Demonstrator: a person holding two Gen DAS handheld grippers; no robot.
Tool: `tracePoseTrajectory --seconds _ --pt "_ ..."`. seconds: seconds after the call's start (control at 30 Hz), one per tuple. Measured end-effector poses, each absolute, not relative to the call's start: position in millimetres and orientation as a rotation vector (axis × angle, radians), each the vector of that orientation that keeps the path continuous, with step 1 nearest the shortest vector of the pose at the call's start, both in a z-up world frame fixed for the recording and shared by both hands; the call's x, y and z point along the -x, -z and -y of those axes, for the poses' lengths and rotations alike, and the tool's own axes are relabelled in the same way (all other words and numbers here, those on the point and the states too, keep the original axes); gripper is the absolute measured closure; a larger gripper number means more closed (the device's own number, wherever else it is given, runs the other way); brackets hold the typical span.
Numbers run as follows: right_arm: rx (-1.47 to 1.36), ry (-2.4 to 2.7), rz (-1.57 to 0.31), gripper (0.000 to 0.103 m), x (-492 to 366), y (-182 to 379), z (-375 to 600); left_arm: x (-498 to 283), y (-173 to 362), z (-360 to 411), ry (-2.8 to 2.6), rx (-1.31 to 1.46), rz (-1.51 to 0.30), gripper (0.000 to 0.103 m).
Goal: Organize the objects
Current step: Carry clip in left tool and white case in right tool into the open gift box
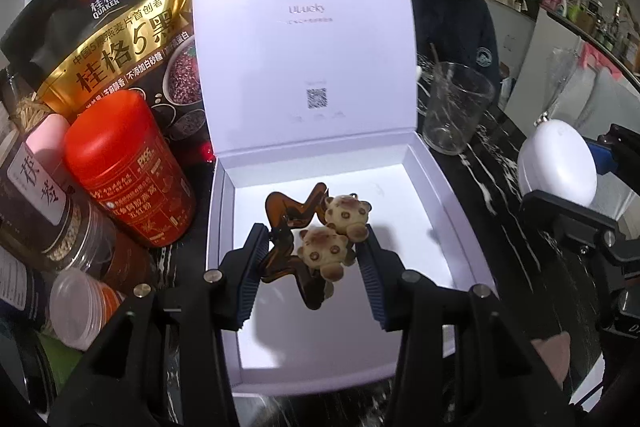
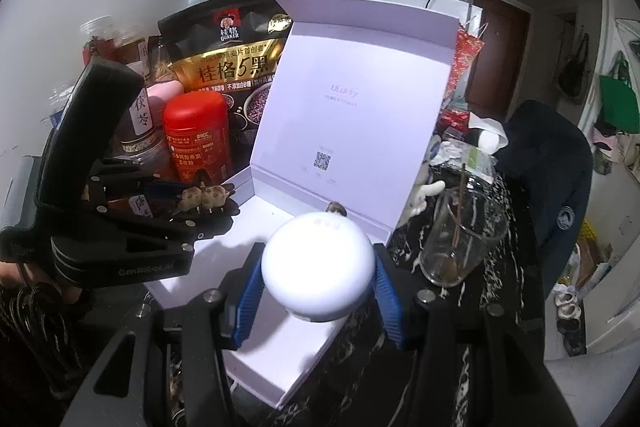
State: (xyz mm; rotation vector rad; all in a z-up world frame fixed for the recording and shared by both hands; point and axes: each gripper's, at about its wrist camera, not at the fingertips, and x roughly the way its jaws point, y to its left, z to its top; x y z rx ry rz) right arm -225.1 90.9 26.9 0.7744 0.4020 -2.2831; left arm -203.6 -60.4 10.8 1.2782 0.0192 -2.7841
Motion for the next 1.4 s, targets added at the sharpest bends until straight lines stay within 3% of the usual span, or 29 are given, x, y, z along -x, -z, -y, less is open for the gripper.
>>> tracePoseTrajectory --seconds 1.4 --pt "-0.991 1.989 -0.445 0.051 324.4 64.9 -19.2 294.9 70.8 89.7 2.626 -1.53 -0.046 0.06"
